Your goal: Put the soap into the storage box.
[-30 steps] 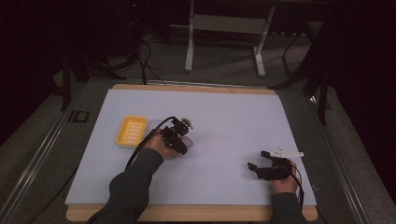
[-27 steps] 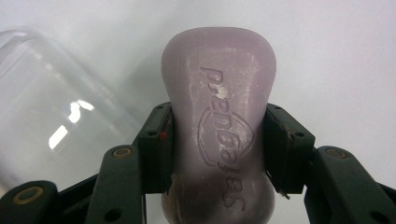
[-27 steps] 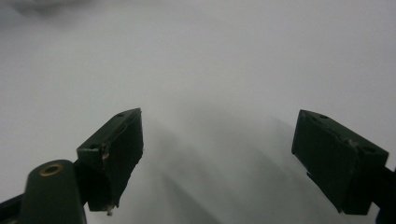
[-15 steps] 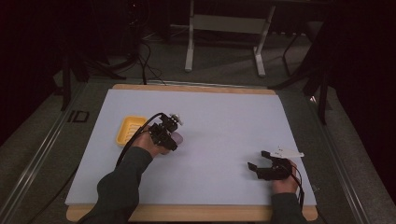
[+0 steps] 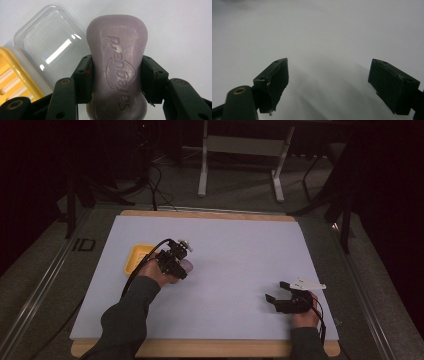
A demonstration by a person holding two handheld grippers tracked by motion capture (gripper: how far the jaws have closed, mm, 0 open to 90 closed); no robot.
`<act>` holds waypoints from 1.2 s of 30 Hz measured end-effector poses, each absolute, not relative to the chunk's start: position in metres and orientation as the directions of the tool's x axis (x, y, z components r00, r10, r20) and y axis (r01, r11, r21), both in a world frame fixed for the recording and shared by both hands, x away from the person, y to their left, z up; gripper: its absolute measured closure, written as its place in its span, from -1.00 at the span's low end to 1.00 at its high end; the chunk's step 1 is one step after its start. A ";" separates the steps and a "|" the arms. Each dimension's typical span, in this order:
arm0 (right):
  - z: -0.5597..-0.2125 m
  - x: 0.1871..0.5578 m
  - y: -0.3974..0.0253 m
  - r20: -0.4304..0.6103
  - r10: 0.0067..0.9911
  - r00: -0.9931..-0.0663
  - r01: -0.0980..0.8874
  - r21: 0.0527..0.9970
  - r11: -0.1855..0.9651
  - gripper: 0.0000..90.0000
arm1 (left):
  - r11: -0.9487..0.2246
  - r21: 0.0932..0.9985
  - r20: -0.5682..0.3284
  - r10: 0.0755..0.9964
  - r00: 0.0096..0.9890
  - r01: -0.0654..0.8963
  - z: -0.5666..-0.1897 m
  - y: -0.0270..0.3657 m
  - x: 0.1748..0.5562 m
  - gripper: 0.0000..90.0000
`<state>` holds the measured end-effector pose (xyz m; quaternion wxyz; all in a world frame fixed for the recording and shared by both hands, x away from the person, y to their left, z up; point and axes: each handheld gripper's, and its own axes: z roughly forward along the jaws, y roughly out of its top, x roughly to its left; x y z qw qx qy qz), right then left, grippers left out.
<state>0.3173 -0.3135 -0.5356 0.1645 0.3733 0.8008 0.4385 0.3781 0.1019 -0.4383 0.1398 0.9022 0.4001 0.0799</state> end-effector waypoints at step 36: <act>-0.536 0.318 -0.311 0.049 0.736 -0.676 0.452 0.815 0.361 -0.64 | -0.585 0.338 0.052 0.793 0.607 0.737 -0.417 0.134 0.384 0.11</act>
